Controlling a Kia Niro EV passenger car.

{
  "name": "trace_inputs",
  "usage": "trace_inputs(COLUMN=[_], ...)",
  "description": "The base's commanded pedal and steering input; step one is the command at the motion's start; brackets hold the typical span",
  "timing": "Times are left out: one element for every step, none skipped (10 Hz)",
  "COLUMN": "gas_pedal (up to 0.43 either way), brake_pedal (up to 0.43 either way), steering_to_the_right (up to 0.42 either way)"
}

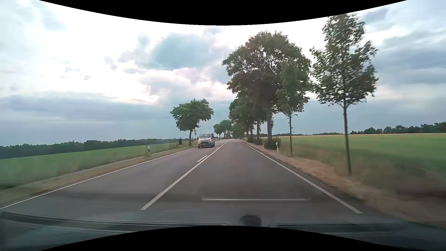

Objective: Follow the waypoints while adhering to traffic rules and regulations

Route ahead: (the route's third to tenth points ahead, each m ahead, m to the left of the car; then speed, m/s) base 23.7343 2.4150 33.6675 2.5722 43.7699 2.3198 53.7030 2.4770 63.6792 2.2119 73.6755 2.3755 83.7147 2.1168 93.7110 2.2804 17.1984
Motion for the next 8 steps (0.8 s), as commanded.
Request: trace_inputs(gas_pedal=[0.189, 0.189, 0.189, 0.189, 0.189, 0.189, 0.189, 0.189], brake_pedal=[0.0, 0.0, 0.0, 0.0, 0.0, 0.0, 0.0, 0.0], steering_to_the_right=[-0.003, -0.003, -0.003, -0.003, -0.003, -0.003, -0.003, -0.003])
